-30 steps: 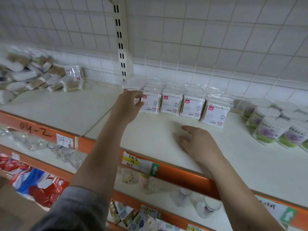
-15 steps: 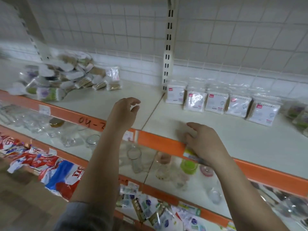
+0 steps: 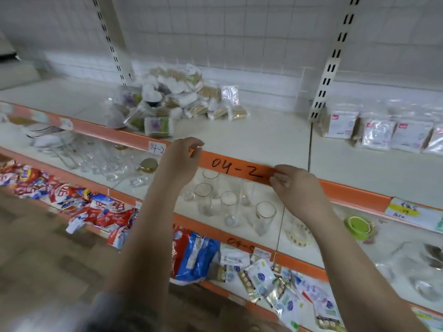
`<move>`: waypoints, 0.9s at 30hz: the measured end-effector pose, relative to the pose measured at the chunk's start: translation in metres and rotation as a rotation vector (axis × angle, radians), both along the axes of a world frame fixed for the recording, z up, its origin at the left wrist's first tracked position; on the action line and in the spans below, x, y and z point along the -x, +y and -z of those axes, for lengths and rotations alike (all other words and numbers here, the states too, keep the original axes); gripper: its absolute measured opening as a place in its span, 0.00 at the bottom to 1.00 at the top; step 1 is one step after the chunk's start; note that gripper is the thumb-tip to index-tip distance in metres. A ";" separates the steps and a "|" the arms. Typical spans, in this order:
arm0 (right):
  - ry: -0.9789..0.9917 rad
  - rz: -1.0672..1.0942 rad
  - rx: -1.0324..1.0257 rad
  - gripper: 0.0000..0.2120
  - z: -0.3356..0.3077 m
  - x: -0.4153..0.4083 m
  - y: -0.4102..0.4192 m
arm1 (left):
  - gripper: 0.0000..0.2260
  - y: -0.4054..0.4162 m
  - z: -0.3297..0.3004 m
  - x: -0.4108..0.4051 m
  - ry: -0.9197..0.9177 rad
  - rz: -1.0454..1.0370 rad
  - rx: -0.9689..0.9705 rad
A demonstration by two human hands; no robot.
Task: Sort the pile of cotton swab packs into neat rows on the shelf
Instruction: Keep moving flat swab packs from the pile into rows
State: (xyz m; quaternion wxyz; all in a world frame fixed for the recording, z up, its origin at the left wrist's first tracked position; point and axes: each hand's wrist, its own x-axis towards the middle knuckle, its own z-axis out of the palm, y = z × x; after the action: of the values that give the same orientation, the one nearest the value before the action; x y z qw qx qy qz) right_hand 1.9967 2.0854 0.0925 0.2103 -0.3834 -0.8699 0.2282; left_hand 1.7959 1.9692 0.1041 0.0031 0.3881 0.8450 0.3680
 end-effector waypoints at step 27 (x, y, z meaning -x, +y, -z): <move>-0.129 -0.016 0.045 0.21 -0.028 0.272 0.163 | 0.12 0.105 -0.046 0.206 0.143 -0.073 -0.145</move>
State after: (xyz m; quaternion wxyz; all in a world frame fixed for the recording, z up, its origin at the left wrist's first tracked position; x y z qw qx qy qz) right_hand 1.7249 2.2486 0.1206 0.1433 -0.3949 -0.8793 0.2243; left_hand 1.5899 2.0738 0.1500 -0.0984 0.3817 0.8278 0.3993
